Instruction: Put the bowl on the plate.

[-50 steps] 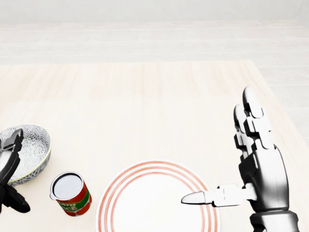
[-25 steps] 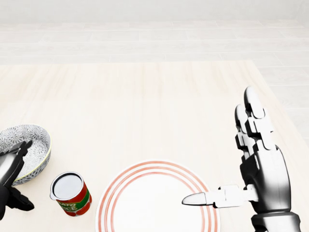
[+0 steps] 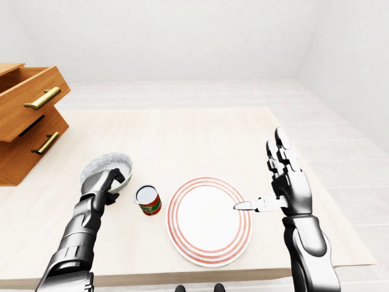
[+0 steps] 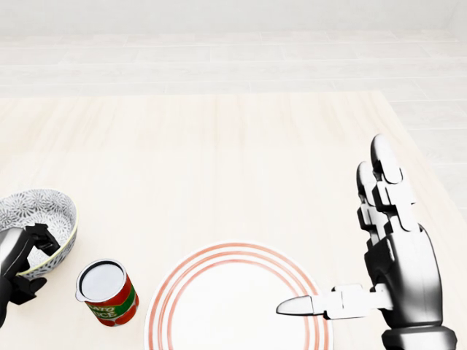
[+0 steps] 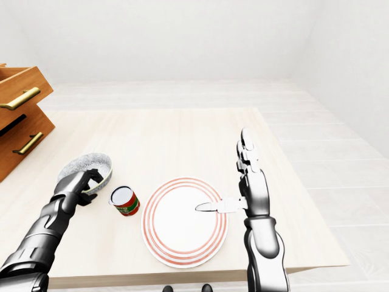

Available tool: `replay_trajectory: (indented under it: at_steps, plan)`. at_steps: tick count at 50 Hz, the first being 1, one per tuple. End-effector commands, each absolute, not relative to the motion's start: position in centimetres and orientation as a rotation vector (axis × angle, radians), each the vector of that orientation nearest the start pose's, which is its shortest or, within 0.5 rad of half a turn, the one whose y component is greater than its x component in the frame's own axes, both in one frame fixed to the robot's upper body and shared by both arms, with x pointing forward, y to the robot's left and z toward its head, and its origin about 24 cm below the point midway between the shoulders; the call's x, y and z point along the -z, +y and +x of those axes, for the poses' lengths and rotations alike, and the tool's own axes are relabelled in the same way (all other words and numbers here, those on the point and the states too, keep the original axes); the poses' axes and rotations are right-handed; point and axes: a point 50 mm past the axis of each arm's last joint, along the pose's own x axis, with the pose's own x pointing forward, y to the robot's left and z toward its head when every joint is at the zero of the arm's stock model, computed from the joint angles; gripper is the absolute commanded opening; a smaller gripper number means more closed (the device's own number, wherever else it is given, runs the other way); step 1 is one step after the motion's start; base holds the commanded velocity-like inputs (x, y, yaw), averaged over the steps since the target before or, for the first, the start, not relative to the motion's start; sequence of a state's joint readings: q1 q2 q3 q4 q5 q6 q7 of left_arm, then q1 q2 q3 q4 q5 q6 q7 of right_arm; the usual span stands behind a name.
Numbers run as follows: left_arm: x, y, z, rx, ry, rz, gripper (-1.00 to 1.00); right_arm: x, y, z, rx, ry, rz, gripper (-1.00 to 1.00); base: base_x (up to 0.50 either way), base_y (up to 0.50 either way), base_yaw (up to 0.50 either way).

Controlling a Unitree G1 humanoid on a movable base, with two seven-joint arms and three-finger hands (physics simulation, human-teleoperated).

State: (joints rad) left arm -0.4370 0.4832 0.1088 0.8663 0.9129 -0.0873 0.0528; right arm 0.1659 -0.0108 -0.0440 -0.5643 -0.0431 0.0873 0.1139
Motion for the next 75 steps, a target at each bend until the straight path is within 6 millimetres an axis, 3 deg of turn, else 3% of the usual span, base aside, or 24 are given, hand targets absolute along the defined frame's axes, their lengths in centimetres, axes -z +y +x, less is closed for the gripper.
replay_trajectory:
  at_steps: [1,9,20,27,38,59,75]
  plan:
    - [-1.5,29.6,30.4,-0.023,0.418,1.264,-0.29,-13.0,-16.4,20.6,-0.019,-0.327,-0.097,1.00,0.00,0.00,0.00]
    - [-1.6,29.6,30.5,-0.022,0.418,1.259,-0.52,-13.2,-16.3,20.4,-0.021,-0.335,-0.102,1.00,0.00,0.00,0.00]
    - [-2.3,29.6,31.1,-0.019,0.400,1.288,-0.69,-13.9,-16.2,20.4,-0.028,-0.370,-0.102,1.00,0.00,0.00,0.00]
    - [-2.5,29.4,31.4,-0.020,0.392,1.291,-1.00,-14.2,-16.2,20.5,-0.032,-0.384,-0.108,1.00,0.00,0.00,0.00]
    - [-3.0,29.3,31.6,-0.033,0.370,1.270,-1.00,-14.4,-16.2,20.6,-0.034,-0.390,-0.111,1.00,0.00,0.00,0.00]
    - [-6.8,29.1,32.5,-0.086,0.244,1.353,-1.00,-13.7,-16.3,20.5,-0.027,-0.358,-0.104,1.00,0.00,0.00,0.00]
    - [-9.4,28.7,32.1,-0.111,0.188,1.356,-1.00,-13.2,-16.3,20.5,-0.025,-0.335,-0.098,1.00,0.00,0.00,0.00]
